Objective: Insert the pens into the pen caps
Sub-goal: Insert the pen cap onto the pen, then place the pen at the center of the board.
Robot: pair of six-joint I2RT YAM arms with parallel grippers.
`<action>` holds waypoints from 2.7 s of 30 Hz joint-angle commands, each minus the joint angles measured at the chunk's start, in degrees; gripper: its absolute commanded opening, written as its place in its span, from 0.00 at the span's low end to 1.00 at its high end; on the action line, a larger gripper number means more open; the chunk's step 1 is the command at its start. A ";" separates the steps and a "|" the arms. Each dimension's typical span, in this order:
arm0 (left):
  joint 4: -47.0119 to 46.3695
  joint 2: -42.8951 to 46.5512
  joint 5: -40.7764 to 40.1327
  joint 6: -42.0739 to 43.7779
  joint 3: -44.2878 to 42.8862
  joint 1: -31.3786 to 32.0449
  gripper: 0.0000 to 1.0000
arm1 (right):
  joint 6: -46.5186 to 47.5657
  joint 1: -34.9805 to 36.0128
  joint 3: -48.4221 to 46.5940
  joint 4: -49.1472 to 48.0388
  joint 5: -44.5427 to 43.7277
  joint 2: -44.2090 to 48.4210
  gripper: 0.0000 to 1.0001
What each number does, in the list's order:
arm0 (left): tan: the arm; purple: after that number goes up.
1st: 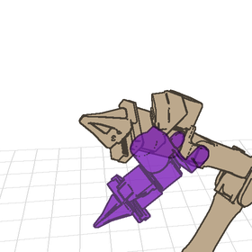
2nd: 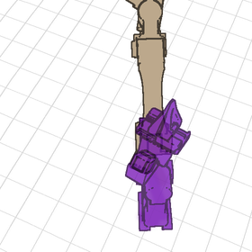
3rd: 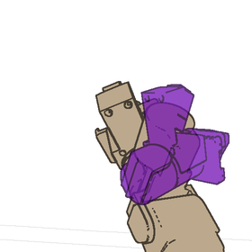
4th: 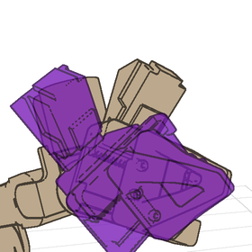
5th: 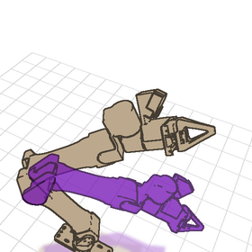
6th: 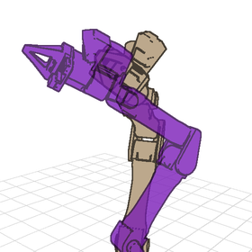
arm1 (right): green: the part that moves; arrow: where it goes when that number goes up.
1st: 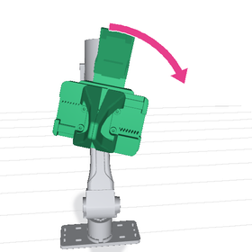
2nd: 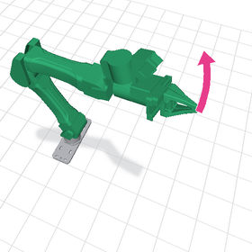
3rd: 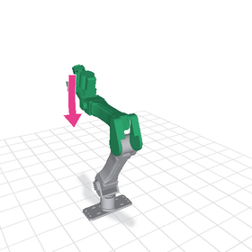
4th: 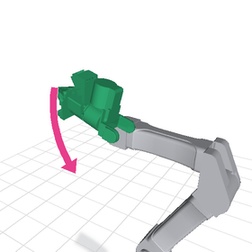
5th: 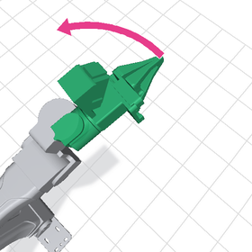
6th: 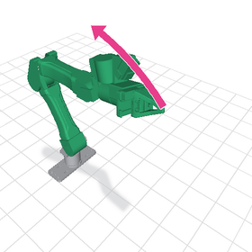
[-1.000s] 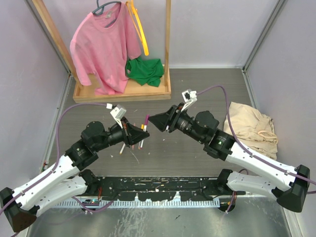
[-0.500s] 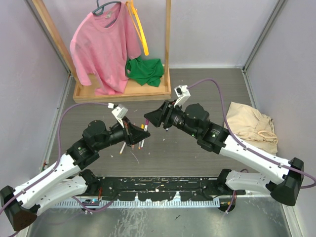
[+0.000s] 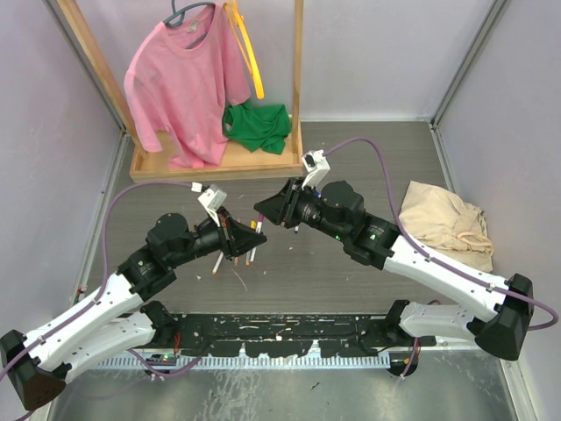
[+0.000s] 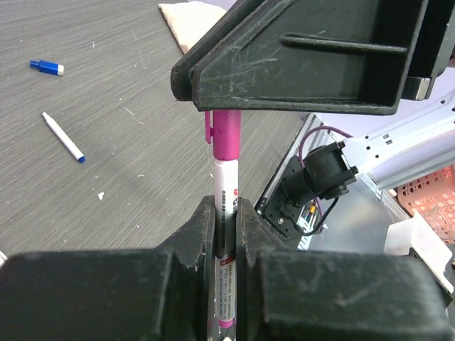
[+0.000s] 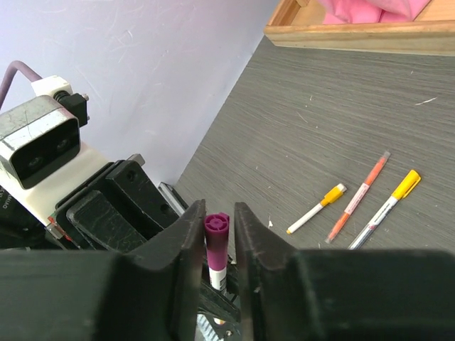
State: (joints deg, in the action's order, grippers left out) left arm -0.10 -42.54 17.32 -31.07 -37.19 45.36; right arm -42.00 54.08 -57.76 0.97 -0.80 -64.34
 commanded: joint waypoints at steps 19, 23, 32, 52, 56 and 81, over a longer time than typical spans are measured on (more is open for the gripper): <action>0.85 -7.39 -11.70 2.34 -16.10 -0.16 0.00 | 0.87 6.39 9.01 -2.06 -4.47 0.90 0.00; -0.23 -8.42 -11.99 2.58 -19.18 -0.13 0.00 | -0.34 12.72 10.92 1.00 -11.13 1.50 0.00; -2.44 -10.80 -10.58 4.22 -24.70 0.15 0.00 | -7.77 22.25 19.52 -0.98 -13.15 0.74 0.00; 1.51 -10.76 -5.90 5.93 -22.52 0.90 0.00 | -5.42 27.97 11.54 6.76 -30.04 2.08 0.02; 4.96 -10.88 -3.99 6.64 -20.67 0.87 0.00 | -0.48 23.54 6.65 7.29 -31.75 3.47 0.09; 22.47 -25.27 -18.21 1.61 -14.23 0.77 0.00 | 2.83 16.75 8.24 17.23 -42.28 17.61 0.53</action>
State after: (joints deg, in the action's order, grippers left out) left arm 20.64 -63.35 4.36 -26.35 -50.81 46.28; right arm -33.50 71.00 -51.96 11.73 -40.99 -46.78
